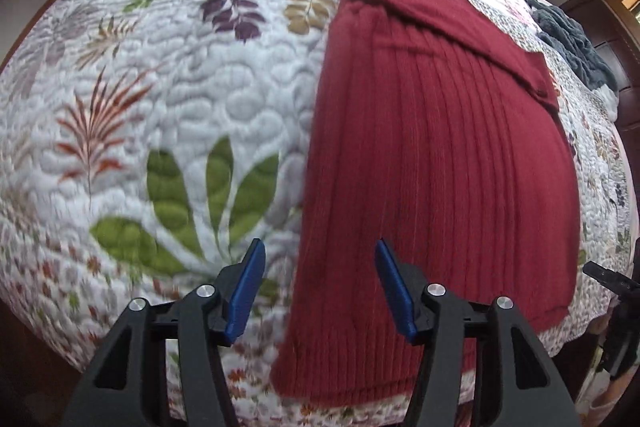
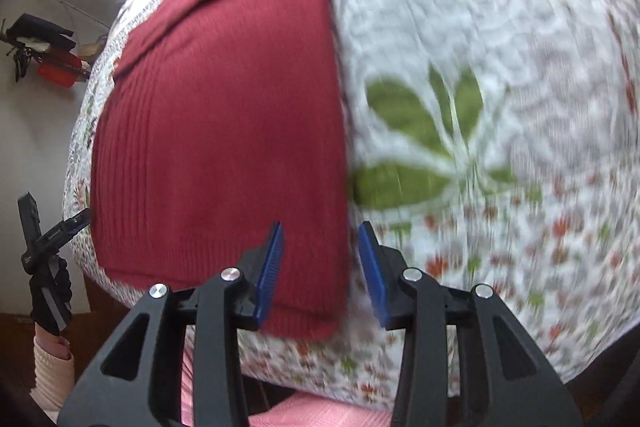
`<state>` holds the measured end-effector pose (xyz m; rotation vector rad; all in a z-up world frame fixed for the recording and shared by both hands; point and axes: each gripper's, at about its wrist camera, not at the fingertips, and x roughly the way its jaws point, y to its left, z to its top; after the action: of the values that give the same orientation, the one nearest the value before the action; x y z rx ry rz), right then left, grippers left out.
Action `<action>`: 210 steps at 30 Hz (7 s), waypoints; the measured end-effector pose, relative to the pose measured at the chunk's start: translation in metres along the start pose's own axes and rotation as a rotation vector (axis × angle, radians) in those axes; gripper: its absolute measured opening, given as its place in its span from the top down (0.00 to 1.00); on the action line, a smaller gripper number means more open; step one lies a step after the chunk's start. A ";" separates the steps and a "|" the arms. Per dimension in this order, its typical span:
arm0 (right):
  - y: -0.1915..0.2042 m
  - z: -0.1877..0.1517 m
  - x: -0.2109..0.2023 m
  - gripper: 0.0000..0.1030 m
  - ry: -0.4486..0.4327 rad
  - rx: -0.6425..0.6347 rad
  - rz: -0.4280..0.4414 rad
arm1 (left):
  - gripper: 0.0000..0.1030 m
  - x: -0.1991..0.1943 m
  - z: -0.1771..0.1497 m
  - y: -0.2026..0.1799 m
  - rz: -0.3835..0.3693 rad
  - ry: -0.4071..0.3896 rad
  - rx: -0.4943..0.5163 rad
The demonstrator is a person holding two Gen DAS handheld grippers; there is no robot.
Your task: Fold small clothes
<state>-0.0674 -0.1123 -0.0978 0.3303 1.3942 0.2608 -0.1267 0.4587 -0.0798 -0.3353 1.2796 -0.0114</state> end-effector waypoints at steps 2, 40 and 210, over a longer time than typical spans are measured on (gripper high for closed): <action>-0.004 -0.012 0.007 0.62 0.019 0.016 0.012 | 0.44 0.004 -0.011 0.002 -0.031 0.022 -0.021; 0.009 0.025 -0.005 0.95 -0.046 0.127 0.491 | 0.92 -0.021 -0.010 0.018 -0.399 -0.017 -0.225; 0.046 0.374 0.015 0.73 -0.183 -0.068 0.048 | 0.54 0.027 0.351 -0.077 -0.065 -0.398 -0.005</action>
<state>0.3049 -0.0919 -0.0404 0.3240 1.1961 0.3092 0.2241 0.4646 0.0008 -0.3625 0.8748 0.0036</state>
